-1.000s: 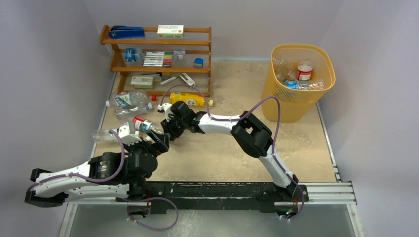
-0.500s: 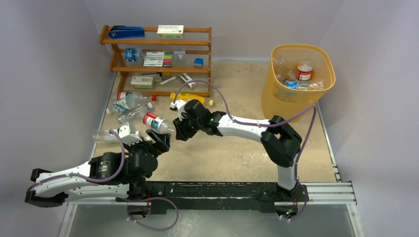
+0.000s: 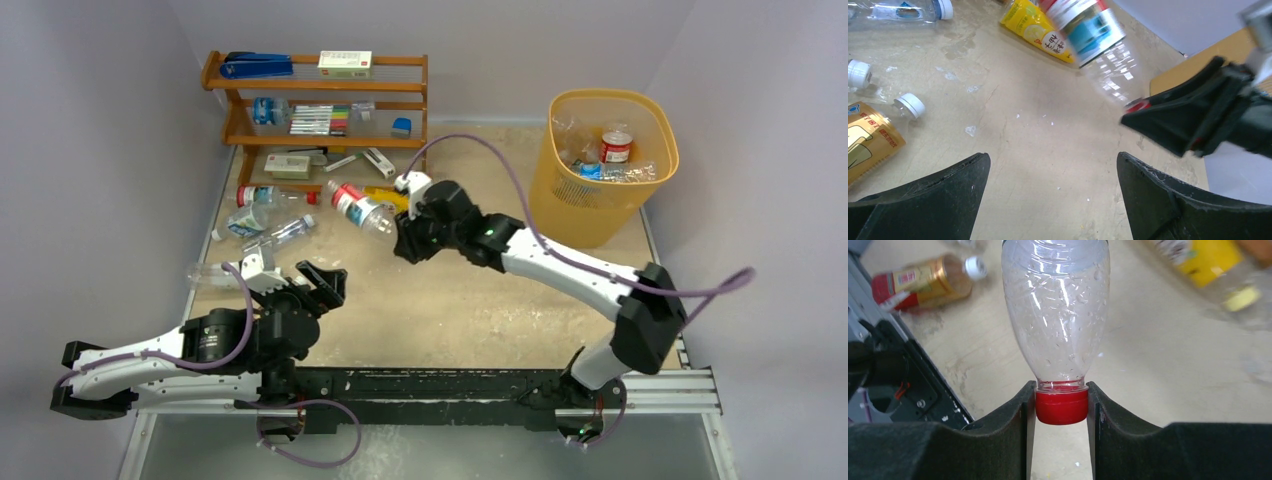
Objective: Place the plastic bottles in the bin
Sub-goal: Pick up the plastic bottle at the center of the board, then place the plastic bottle in the trash bin.
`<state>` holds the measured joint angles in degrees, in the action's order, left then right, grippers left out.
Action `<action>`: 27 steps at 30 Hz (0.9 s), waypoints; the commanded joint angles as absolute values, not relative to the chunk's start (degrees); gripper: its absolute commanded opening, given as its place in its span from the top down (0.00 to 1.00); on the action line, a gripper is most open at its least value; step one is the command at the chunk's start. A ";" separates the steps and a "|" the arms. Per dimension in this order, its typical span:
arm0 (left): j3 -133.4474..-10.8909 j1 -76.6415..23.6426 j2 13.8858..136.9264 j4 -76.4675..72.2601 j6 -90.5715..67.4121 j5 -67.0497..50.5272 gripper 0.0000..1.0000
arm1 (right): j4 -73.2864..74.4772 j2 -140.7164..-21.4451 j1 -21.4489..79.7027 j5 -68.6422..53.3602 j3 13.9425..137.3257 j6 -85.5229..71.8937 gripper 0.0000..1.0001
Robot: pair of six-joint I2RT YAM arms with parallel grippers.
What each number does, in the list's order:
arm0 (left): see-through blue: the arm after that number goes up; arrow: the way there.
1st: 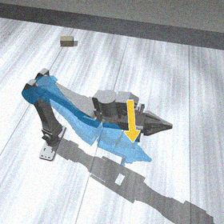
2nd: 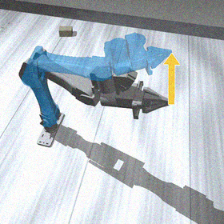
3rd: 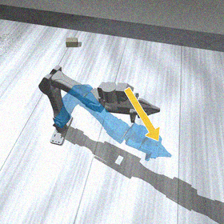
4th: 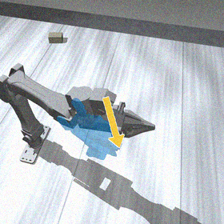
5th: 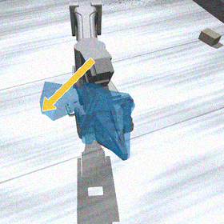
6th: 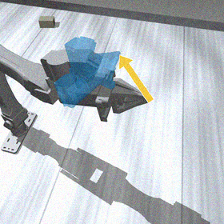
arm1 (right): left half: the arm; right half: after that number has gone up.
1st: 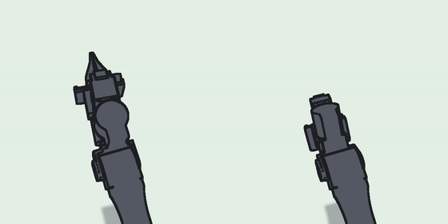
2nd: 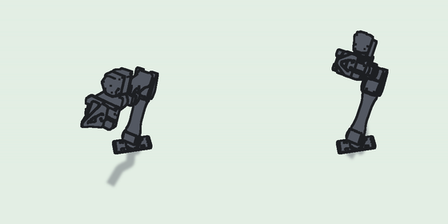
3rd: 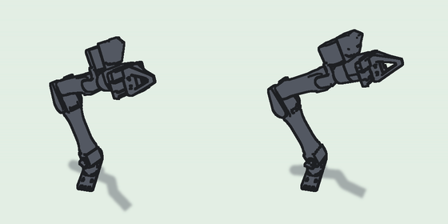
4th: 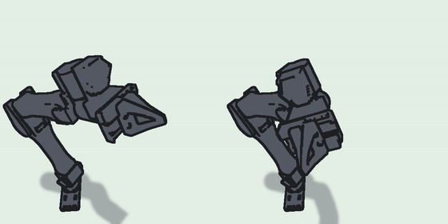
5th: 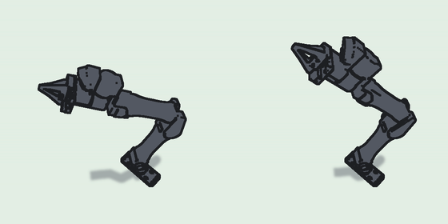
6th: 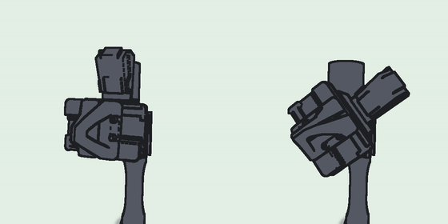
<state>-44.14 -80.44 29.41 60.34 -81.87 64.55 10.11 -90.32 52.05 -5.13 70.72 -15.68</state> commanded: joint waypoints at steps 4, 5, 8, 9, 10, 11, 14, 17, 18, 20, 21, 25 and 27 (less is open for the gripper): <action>-44.66 -80.84 30.77 57.54 -80.24 65.04 0.02 | 15.79 -76.35 42.44 -3.50 73.96 -15.83 0.69; -44.87 -80.78 31.03 57.36 -80.12 65.02 0.02 | 16.83 -74.65 40.71 -3.56 75.05 -15.33 0.68; -45.53 -80.79 31.71 57.02 -79.58 65.32 0.02 | 20.14 -72.05 36.44 -4.37 79.09 -14.06 0.67; -45.91 -80.81 31.99 56.65 -79.18 65.49 0.02 | 21.43 -71.65 34.95 -4.44 80.69 -13.61 0.67; -46.55 -80.78 32.46 56.12 -78.51 65.74 0.02 | 22.61 -71.37 33.36 -4.29 82.08 -13.16 0.67; -47.15 -80.76 32.89 55.66 -77.91 66.01 0.02 | 23.67 -71.15 31.76 -4.23 83.49 -12.85 0.67; -49.15 -80.82 34.66 54.73 -75.95 66.67 0.02 | 25.89 -70.68 26.33 -5.15 86.62 -12.05 0.67; -50.59 -80.76 36.55 54.22 -74.88 67.12 0.01 | 26.74 -70.75 19.85 -8.46 88.72 -12.07 0.67; -50.84 -80.82 36.99 53.95 -74.64 67.10 0.01 | 26.83 -70.82 17.75 -9.70 89.29 -12.26 0.67; -50.77 -80.80 37.70 53.36 -74.31 66.95 0.01 | 26.93 -71.19 12.98 -12.08 90.44 -12.74 0.67; -50.59 -80.84 37.89 53.01 -74.20 66.83 0.01 | 26.90 -71.58 10.43 -13.31 91.02 -13.02 0.67; -49.47 -80.81 37.89 51.74 -74.17 66.12 0.01 | 27.28 -73.16 1.77 -17.33 92.39 -13.63 0.67; -49.00 -80.80 37.55 51.81 -74.27 65.88 0.01 | 26.92 -73.57 -1.51 -18.42 92.21 -13.82 0.67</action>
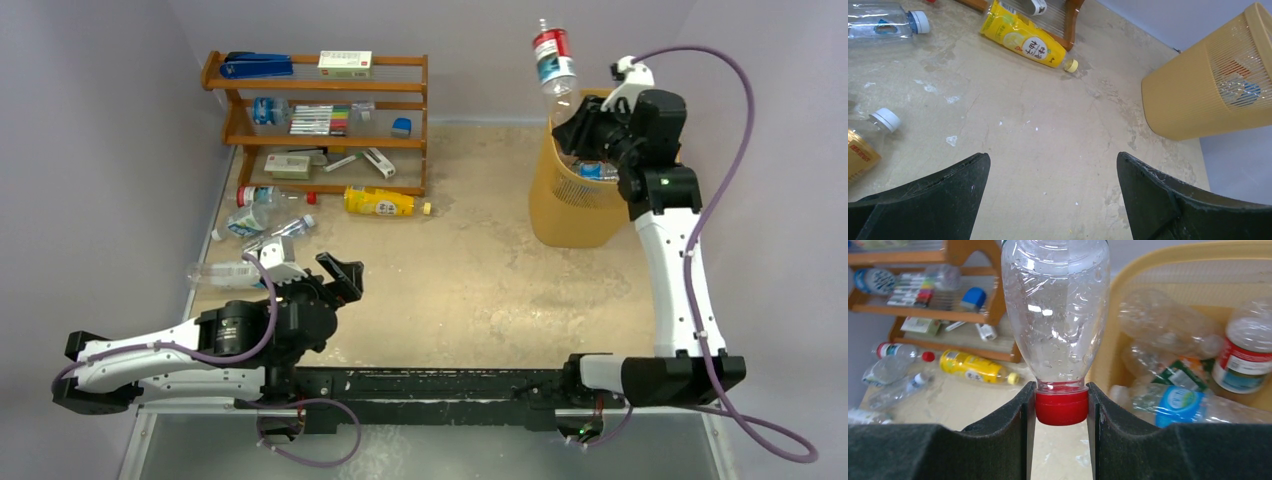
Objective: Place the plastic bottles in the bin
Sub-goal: Place the plastic bottle in the trash bin.
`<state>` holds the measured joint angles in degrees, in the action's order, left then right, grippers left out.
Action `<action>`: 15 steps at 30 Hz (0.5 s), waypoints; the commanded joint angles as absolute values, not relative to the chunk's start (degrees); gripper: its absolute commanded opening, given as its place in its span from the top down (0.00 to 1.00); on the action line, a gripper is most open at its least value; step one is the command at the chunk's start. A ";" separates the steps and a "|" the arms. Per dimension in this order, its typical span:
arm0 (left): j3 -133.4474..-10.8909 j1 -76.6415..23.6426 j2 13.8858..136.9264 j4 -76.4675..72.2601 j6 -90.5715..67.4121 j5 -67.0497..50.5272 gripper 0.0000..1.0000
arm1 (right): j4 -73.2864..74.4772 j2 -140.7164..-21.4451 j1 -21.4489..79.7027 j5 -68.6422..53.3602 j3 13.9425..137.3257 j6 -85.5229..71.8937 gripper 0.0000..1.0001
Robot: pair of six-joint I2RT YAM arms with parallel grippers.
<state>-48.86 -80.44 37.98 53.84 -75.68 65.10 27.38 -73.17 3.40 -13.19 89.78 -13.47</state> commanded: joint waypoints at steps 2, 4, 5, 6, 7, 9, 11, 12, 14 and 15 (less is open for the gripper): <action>-48.68 -80.79 37.04 51.94 -74.51 65.76 0.02 | 26.91 -74.30 -4.25 -19.33 92.22 -13.65 0.67; -48.28 -80.77 36.39 51.96 -74.61 65.87 0.01 | 26.80 -75.16 -6.90 -20.61 92.00 -13.64 0.67; -48.10 -80.77 36.11 51.95 -74.62 65.90 0.01 | 26.54 -75.49 -7.70 -20.99 91.84 -13.73 0.67; -47.99 -80.83 35.89 51.87 -74.62 65.93 0.01 | 26.18 -75.72 -8.14 -21.26 91.56 -13.84 0.67; -47.91 -80.78 35.79 51.90 -74.62 65.96 0.01 | 25.85 -75.94 -8.59 -21.53 91.17 -14.04 0.67; -47.86 -80.79 35.80 51.94 -74.62 65.96 0.01 | 25.46 -76.31 -9.10 -21.78 90.61 -14.22 0.67; -47.75 -80.79 35.90 51.94 -74.70 65.91 0.01 | 25.21 -76.65 -9.50 -21.56 90.12 -14.44 0.66; -47.66 -80.85 35.94 51.86 -74.71 65.89 0.01 | 25.09 -76.82 -9.83 -21.46 89.94 -14.46 0.66; -47.29 -80.84 35.91 51.53 -74.71 65.76 0.01 | 25.15 -77.27 -10.37 -21.43 89.80 -14.49 0.65; -47.17 -80.78 35.94 51.44 -74.71 65.74 0.01 | 25.13 -77.44 -10.56 -21.44 89.70 -14.58 0.64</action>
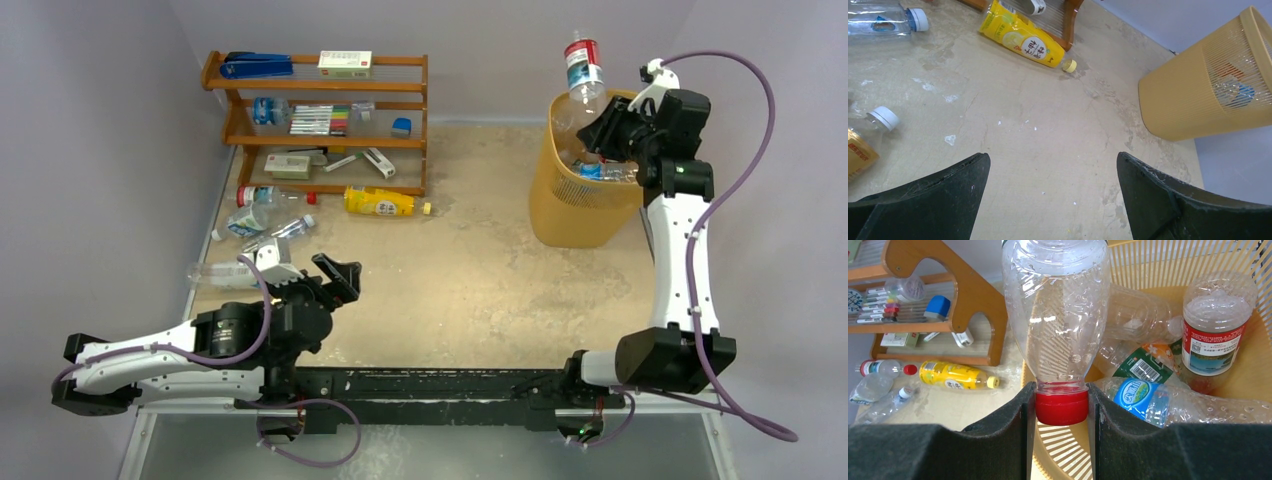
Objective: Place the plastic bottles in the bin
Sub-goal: Place the plastic bottle in the trash bin.
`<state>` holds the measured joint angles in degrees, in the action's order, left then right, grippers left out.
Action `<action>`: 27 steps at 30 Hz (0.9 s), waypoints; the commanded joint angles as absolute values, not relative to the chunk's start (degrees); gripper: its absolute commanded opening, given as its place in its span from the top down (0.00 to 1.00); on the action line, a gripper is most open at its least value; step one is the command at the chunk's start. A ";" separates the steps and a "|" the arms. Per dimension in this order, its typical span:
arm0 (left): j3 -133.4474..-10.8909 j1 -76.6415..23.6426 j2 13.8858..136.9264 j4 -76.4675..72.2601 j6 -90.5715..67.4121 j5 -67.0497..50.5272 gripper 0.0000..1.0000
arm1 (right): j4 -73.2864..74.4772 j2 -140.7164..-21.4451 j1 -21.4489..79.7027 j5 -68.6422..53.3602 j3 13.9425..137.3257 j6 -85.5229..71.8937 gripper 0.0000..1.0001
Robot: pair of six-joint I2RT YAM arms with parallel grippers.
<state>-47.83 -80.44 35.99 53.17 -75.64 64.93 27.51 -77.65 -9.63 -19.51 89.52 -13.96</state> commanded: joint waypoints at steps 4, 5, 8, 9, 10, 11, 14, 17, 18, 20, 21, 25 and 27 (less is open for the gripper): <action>-46.94 -80.79 35.97 51.07 -74.71 65.60 0.01 | 25.09 -77.74 -11.06 -20.32 88.74 -14.59 0.60; -46.92 -80.84 35.88 51.06 -74.71 65.57 0.02 | 25.08 -77.70 -11.16 -19.98 88.42 -14.59 0.59; -46.85 -80.77 35.62 51.05 -74.69 65.53 0.01 | 25.27 -77.90 -11.48 -18.99 88.32 -14.67 0.53; -46.85 -80.75 35.57 50.99 -74.58 65.56 0.01 | 25.49 -78.14 -11.63 -18.76 88.47 -14.70 0.51; -46.82 -80.85 35.47 50.98 -74.54 65.55 0.01 | 25.69 -78.40 -11.80 -18.62 88.71 -14.72 0.49; -46.84 -80.78 35.32 50.86 -74.46 65.56 0.01 | 25.85 -78.59 -11.97 -18.41 89.03 -14.76 0.40; -46.83 -80.81 35.26 50.75 -74.19 65.62 0.01 | 26.55 -78.92 -12.36 -17.99 90.17 -14.77 0.20; -46.79 -80.81 35.06 50.86 -74.20 65.62 0.01 | 27.12 -78.22 -12.55 -17.50 91.36 -14.81 0.13; -46.62 -80.80 34.95 50.82 -74.26 65.63 0.01 | 27.42 -77.85 -12.57 -17.27 91.84 -14.90 0.12; -46.30 -80.79 34.78 50.70 -74.37 65.63 0.01 | 27.55 -76.90 -12.57 -16.76 92.40 -15.24 0.09; -46.16 -80.84 34.60 50.63 -74.40 65.62 0.01 | 27.83 -76.33 -12.57 -16.33 93.07 -15.33 0.08; -46.11 -80.85 34.54 50.46 -74.21 65.64 0.02 | 29.46 -74.33 -12.57 -14.49 96.46 -15.49 0.03; -46.30 -80.74 34.73 50.42 -74.06 65.71 0.01 | 30.42 -73.51 -12.57 -14.81 98.25 -15.62 0.02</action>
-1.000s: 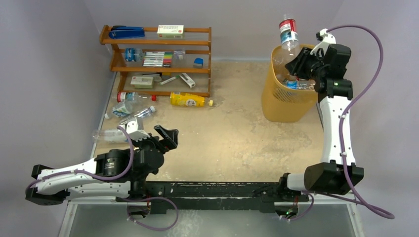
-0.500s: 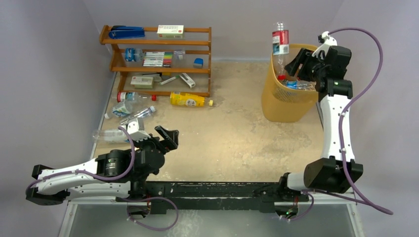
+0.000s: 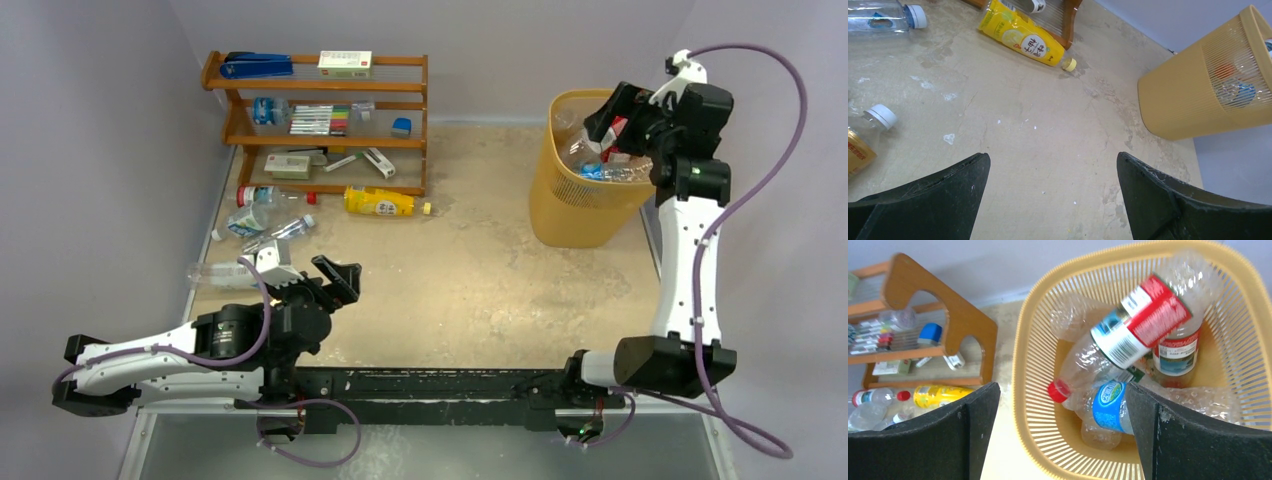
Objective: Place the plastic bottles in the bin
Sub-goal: Place the plastic bottle in the trash bin, then pick up the plastic bottle at the center of the board.
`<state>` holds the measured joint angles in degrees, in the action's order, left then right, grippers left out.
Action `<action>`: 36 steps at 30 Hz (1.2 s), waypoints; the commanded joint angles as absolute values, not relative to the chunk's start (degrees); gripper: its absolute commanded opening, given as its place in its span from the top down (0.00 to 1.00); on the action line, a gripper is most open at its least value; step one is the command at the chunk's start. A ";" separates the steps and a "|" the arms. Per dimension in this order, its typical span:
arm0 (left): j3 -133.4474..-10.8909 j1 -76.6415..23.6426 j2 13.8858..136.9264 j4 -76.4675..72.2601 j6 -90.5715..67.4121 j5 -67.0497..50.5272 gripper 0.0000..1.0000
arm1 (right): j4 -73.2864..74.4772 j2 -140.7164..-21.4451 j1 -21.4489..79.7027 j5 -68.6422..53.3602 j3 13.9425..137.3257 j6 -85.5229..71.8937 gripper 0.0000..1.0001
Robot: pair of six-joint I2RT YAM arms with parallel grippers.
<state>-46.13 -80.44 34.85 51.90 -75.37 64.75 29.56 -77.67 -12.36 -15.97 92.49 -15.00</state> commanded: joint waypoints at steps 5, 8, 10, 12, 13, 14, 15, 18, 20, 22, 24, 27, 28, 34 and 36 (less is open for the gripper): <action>-46.71 -80.82 35.57 49.48 -73.45 65.76 0.01 | 29.87 -70.98 -12.57 -19.18 99.72 -16.60 0.01; -47.04 -80.79 36.52 49.01 -73.27 65.91 0.00 | 28.36 -70.71 -12.49 -26.46 98.56 -16.26 0.00; -47.35 -80.84 37.24 48.79 -73.13 65.87 0.01 | 27.21 -70.27 -12.27 -30.94 96.64 -16.22 0.00; -47.75 -80.77 37.91 48.58 -73.08 65.89 0.01 | 25.09 -69.43 -11.71 -34.78 93.75 -16.95 0.00; -47.91 -80.74 38.30 48.41 -73.00 65.82 0.01 | 24.60 -69.15 -11.29 -36.07 92.64 -17.04 0.00; -47.99 -80.76 38.70 48.22 -72.85 65.81 0.01 | 23.91 -68.91 -10.65 -37.61 91.51 -17.24 0.00; -48.13 -80.79 39.13 47.93 -72.72 65.71 0.01 | 23.03 -68.57 -9.83 -38.47 90.44 -17.71 0.00; -48.97 -80.78 41.00 46.80 -71.81 65.69 0.01 | 20.95 -67.72 -3.46 -35.69 87.51 -18.59 0.00; -50.20 -80.71 43.11 46.17 -71.05 65.87 0.01 | 20.13 -67.81 3.06 -32.59 85.91 -18.80 0.00; -52.20 -80.66 45.90 45.55 -70.18 65.97 0.01 | 18.90 -67.60 9.01 -30.95 83.65 -19.45 0.00; -54.51 -80.49 49.81 44.57 -68.76 65.65 0.01 | 16.79 -66.72 11.73 -30.34 80.80 -20.24 0.00; -57.37 -78.64 55.84 41.42 -65.11 63.12 0.01 | 16.58 -64.99 13.05 -30.73 77.14 -19.86 0.00; -58.14 -77.18 58.00 39.92 -63.49 61.26 0.01 | 16.65 -64.22 13.20 -30.78 75.92 -19.50 0.00; -63.55 -68.30 68.54 34.76 -56.39 51.00 0.01 | 14.53 -59.17 13.23 -34.21 68.55 -19.40 0.00; -66.29 -66.29 71.13 33.68 -54.28 48.36 0.01 | 14.64 -58.52 13.18 -34.14 68.34 -19.01 0.00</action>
<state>-60.14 -69.17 68.49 38.74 -60.71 54.50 18.94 -61.06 13.13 -31.88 68.93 -19.11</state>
